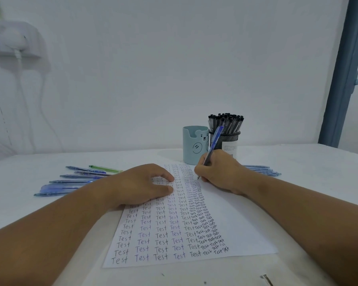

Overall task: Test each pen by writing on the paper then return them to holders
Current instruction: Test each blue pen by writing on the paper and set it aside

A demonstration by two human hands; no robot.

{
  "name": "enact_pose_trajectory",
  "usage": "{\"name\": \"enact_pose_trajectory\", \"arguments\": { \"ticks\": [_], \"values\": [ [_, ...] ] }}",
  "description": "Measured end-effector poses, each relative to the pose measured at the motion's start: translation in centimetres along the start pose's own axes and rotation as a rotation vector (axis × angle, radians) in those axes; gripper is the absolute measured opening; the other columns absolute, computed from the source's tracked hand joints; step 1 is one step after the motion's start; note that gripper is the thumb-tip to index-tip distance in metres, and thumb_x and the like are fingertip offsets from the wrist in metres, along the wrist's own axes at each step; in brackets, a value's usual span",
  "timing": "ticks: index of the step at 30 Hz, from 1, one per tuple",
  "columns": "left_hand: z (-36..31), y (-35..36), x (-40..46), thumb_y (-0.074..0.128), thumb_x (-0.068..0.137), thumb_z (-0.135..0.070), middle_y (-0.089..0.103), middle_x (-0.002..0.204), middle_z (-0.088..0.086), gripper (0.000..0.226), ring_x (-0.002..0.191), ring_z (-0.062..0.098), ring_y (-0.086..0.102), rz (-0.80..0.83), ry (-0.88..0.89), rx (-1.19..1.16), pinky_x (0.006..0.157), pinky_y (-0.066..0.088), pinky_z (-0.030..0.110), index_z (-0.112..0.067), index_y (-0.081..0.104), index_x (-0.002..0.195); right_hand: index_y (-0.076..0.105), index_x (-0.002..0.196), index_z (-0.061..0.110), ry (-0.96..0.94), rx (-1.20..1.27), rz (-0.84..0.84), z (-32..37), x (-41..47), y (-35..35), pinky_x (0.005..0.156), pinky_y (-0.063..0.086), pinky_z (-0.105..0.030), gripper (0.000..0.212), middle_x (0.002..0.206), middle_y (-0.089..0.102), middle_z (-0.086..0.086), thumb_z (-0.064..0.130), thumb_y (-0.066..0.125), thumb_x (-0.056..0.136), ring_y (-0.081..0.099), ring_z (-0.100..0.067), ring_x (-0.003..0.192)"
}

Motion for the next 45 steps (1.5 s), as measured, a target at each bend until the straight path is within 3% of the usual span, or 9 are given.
{"name": "enact_pose_trajectory", "arguments": {
  "ticks": [13, 17, 22, 25, 29, 31, 35, 38, 45],
  "values": [
    [0.4, 0.0, 0.2, 0.069, 0.089, -0.051, 0.047, 0.136, -0.027, 0.027, 0.129, 0.002, 0.042, 0.002, 0.008, -0.009, 0.110, 0.032, 0.029, -0.047, 0.064, 0.115, 0.069, 0.083, -0.001, 0.001, -0.014, 0.008, 0.1, 0.0, 0.1, 0.066, 0.049, -0.026, 0.022, 0.069, 0.069, -0.008, 0.019, 0.063, 0.088, 0.056, -0.011, 0.063],
    [0.5, 0.0, 0.4, 0.068, 0.088, -0.053, 0.047, 0.137, -0.028, 0.027, 0.129, 0.002, 0.042, 0.005, 0.014, 0.009, 0.110, 0.032, 0.029, -0.048, 0.063, 0.115, 0.066, 0.074, 0.007, 0.034, 0.154, -0.019, -0.2, 0.0, 0.0, 0.050, 0.041, -0.025, 0.018, 0.062, 0.062, -0.004, 0.016, 0.060, 0.088, 0.047, -0.013, 0.051],
    [0.8, -0.1, 0.5, 0.067, 0.087, -0.056, 0.047, 0.138, -0.028, 0.029, 0.131, 0.002, 0.042, 0.008, 0.018, 0.022, 0.112, 0.032, 0.030, -0.051, 0.063, 0.115, 0.067, 0.072, 0.005, -0.027, 0.353, -0.072, 0.2, -0.5, -0.4, 0.053, 0.039, -0.023, 0.052, 0.063, 0.060, -0.002, 0.039, 0.044, 0.105, 0.048, -0.006, 0.051],
    [0.8, -0.1, 0.6, 0.067, 0.087, -0.057, 0.047, 0.137, -0.029, 0.029, 0.129, 0.001, 0.043, 0.011, 0.022, 0.024, 0.111, 0.033, 0.030, -0.052, 0.062, 0.115, 0.062, 0.081, 0.002, -0.198, 0.138, -0.183, 1.0, -0.8, -1.2, 0.062, 0.039, -0.022, 0.052, 0.071, 0.057, 0.000, 0.041, 0.040, 0.107, 0.048, 0.000, 0.059],
    [0.8, -0.1, 0.5, 0.068, 0.087, -0.055, 0.048, 0.135, -0.029, 0.028, 0.127, 0.002, 0.045, 0.010, 0.017, 0.005, 0.111, 0.036, 0.032, -0.052, 0.063, 0.114, 0.041, 0.113, 0.022, -0.268, 0.079, -0.232, 1.1, -0.3, -1.7, 0.061, 0.038, -0.024, 0.011, 0.078, 0.053, 0.006, 0.030, 0.044, 0.106, 0.052, -0.005, 0.065],
    [0.9, -0.1, 0.5, 0.068, 0.087, -0.055, 0.048, 0.136, -0.029, 0.028, 0.128, 0.002, 0.044, 0.010, 0.019, 0.008, 0.112, 0.035, 0.032, -0.051, 0.062, 0.115, 0.033, 0.124, 0.031, -0.279, 0.094, -0.224, 0.7, -0.2, -1.7, 0.061, 0.042, -0.023, 0.025, 0.079, 0.057, 0.005, 0.028, 0.049, 0.105, 0.057, -0.009, 0.065],
    [0.8, 0.0, 0.5, 0.068, 0.088, -0.054, 0.048, 0.137, -0.027, 0.028, 0.131, 0.002, 0.042, 0.010, 0.026, 0.012, 0.115, 0.033, 0.032, -0.049, 0.063, 0.116, 0.057, 0.109, 0.023, -0.262, 0.037, -0.154, 0.6, -0.4, -1.7, 0.057, 0.049, -0.020, 0.008, 0.077, 0.065, -0.001, 0.021, 0.055, 0.102, 0.062, -0.013, 0.060],
    [0.7, 0.0, 0.4, 0.068, 0.088, -0.053, 0.048, 0.138, -0.027, 0.028, 0.129, 0.001, 0.044, 0.014, 0.024, 0.005, 0.113, 0.034, 0.031, -0.049, 0.063, 0.115, 0.063, 0.088, 0.018, -0.280, -0.017, -0.158, 0.6, -0.3, -1.6, 0.063, 0.046, -0.030, 0.020, 0.079, 0.064, 0.002, 0.018, 0.051, 0.103, 0.053, -0.011, 0.063],
    [0.6, -0.1, 0.4, 0.067, 0.088, -0.053, 0.047, 0.137, -0.027, 0.028, 0.129, 0.001, 0.043, 0.015, 0.021, 0.015, 0.109, 0.033, 0.027, -0.050, 0.063, 0.116, 0.068, 0.095, 0.025, -0.397, -0.107, -0.148, 0.5, -0.5, -1.3, 0.054, 0.028, -0.025, 0.024, 0.059, 0.046, 0.010, 0.033, 0.047, 0.105, 0.039, -0.005, 0.054]
  ]
}}
Point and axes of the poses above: each hand's wrist, its own x-axis towards the middle knuckle, its own y-axis out of the palm, z = x × y, the point moved 2 cm from there along x, towards the middle knuckle
